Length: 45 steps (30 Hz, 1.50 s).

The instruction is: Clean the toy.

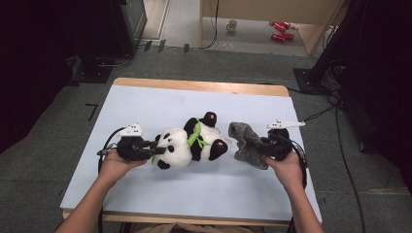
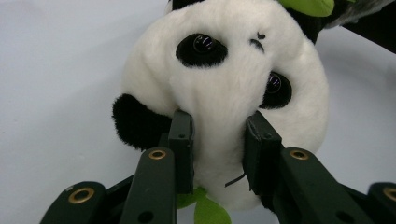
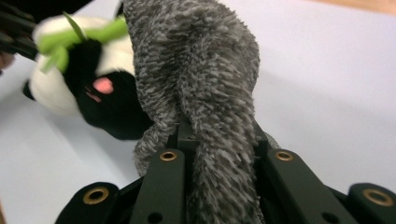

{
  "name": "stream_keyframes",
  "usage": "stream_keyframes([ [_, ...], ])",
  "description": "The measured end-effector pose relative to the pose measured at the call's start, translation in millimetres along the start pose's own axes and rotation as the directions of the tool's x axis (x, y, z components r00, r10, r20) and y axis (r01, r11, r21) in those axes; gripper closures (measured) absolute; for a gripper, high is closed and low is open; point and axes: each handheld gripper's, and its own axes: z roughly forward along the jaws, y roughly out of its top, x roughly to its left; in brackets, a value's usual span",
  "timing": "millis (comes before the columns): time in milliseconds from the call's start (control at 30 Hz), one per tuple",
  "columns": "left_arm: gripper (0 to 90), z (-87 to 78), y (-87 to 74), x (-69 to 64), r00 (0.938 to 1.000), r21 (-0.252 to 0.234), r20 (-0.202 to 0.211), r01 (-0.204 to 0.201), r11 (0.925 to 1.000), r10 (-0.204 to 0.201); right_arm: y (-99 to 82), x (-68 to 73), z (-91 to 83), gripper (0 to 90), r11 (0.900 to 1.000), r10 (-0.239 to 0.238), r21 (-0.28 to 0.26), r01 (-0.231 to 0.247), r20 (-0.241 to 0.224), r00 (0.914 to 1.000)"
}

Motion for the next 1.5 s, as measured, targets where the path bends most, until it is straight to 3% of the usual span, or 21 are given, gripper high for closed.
stream_keyframes([
  [300, 72.2, -0.4, 7.4, -5.6, 0.9999, -0.002, 0.009, 0.012, 0.9999, -0.012, 33.4, 17.9, -12.5, 76.7, 0.9985, -0.041, -0.035, 0.041, -0.01, 0.9991],
  [433, 72.2, -0.4, 7.4, -6.1, 0.9999, 0.004, 0.006, 0.013, 0.9999, -0.013, 58.3, 31.7, -9.6, 76.7, 0.9962, -0.079, -0.04, 0.078, -0.032, 0.9964],
  [600, 72.0, -0.3, 6.7, -6.6, 1.0, 0.003, 0.003, 0.008, 1.0, -0.008, 80.4, 47.2, 8.6, 76.7, 0.9937, -0.111, -0.019, 0.11, -0.066, 0.9916],
  [967, 71.8, 0.0, 6.2, -6.7, 0.9998, 0.004, 0.004, 0.021, 0.9998, -0.021, 109.5, 78.3, 41.1, 76.7, 0.9854, -0.169, -0.001, 0.17, -0.126, 0.9775],
  [1033, 71.7, 0.0, 6.4, -6.4, 0.9998, 0.005, 0.005, 0.02, 0.9998, -0.02, 111.1, 80.7, 43.4, 76.7, 0.9842, -0.176, -0.003, 0.177, -0.132, 0.9755],
  [1067, 71.8, 0.1, 6.5, -6.4, 0.9996, 0.003, 0.006, 0.026, 0.9997, -0.026, 115.9, 88.8, 50.9, 76.6, 0.9815, -0.19, -0.004, 0.191, -0.148, 0.9706],
  [1300, 71.7, 0.0, 6.6, -6.0, 0.9995, 0.004, 0.007, 0.03, 0.9995, -0.03, 125.7, 112.1, 72.0, 76.7, 0.9755, -0.214, 0.01, 0.22, -0.189, 0.9582],
  [1333, 71.6, -0.1, 6.6, -5.9, 0.9995, 0.004, 0.006, 0.032, 0.9995, -0.032, 127.8, 120.9, 78.8, 76.6, 0.9727, -0.225, 0.01, 0.232, -0.204, 0.9528],
  [1400, 71.6, 0.0, 6.6, -6.1, 0.9995, 0.004, 0.006, 0.031, 0.9995, -0.031, 128.2, 124.3, 81.6, 76.6, 0.9715, -0.229, 0.013, 0.237, -0.208, 0.951],
  [1500, 71.5, -0.2, 6.9, -6.4, 0.9995, 0.0, 0.004, 0.03, 0.9995, -0.03, 126.1, 140.1, 100.6, 76.6, 0.9674, -0.232, 0.048, 0.249, -0.229, 0.9455],
])
